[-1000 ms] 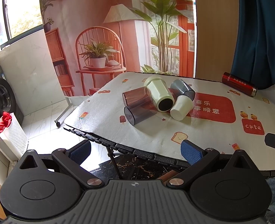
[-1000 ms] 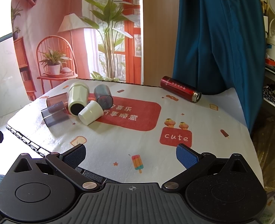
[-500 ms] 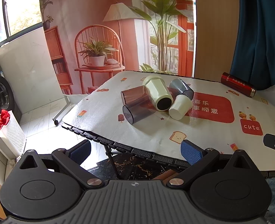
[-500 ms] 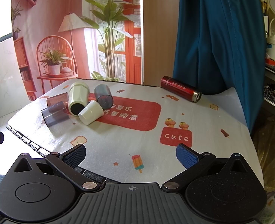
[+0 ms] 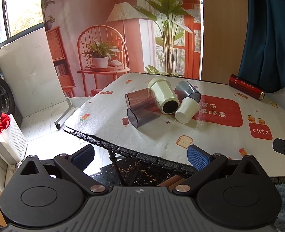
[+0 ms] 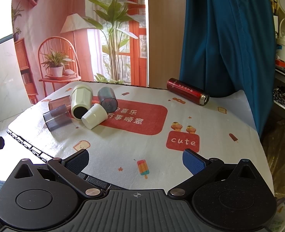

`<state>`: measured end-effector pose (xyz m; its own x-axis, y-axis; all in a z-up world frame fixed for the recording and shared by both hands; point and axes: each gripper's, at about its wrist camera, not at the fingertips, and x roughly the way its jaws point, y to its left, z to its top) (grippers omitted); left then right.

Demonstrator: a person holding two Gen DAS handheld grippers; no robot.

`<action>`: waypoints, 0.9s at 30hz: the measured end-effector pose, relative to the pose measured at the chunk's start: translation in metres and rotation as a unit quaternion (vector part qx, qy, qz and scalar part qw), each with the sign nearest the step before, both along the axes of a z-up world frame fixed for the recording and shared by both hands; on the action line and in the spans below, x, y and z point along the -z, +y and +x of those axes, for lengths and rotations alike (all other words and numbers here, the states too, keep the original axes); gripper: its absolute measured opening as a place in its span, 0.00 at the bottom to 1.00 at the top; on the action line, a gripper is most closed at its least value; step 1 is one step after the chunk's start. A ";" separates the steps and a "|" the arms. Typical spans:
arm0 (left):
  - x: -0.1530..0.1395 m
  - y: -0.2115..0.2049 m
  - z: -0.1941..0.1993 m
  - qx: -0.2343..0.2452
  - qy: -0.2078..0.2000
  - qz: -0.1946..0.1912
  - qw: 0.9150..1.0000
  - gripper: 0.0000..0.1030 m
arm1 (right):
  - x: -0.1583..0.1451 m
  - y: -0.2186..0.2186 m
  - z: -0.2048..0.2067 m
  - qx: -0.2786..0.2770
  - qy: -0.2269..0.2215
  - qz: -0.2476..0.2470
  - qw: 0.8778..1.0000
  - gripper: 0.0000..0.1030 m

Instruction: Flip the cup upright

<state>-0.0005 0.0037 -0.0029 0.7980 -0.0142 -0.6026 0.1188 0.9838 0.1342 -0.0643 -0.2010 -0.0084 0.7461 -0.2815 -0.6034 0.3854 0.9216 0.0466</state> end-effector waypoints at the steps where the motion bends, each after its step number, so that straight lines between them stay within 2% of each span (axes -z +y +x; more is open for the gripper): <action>1: 0.000 0.000 0.000 0.000 0.000 0.000 1.000 1.00 | 0.001 0.000 0.000 0.000 0.000 0.000 1.000 1.00; 14: 0.001 -0.002 0.004 -0.002 0.004 0.001 1.000 1.00 | 0.004 0.002 0.002 -0.005 0.000 -0.001 1.000 1.00; 18: -0.003 -0.004 0.013 0.003 -0.001 -0.002 1.000 1.00 | 0.000 0.004 0.009 -0.025 -0.005 -0.012 1.000 1.00; 22: -0.001 -0.008 0.033 0.004 0.000 -0.002 1.000 1.00 | -0.010 -0.013 0.028 -0.055 -0.017 -0.019 0.998 1.00; 27: 0.004 -0.008 0.068 -0.010 0.004 -0.009 1.000 1.00 | -0.019 -0.043 0.070 -0.107 -0.029 -0.066 0.992 1.00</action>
<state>0.0679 -0.0041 -0.0067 0.7928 -0.0099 -0.6095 0.1008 0.9882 0.1150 0.0062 -0.2437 0.0110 0.8293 -0.1855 -0.5272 0.1796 0.9817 -0.0629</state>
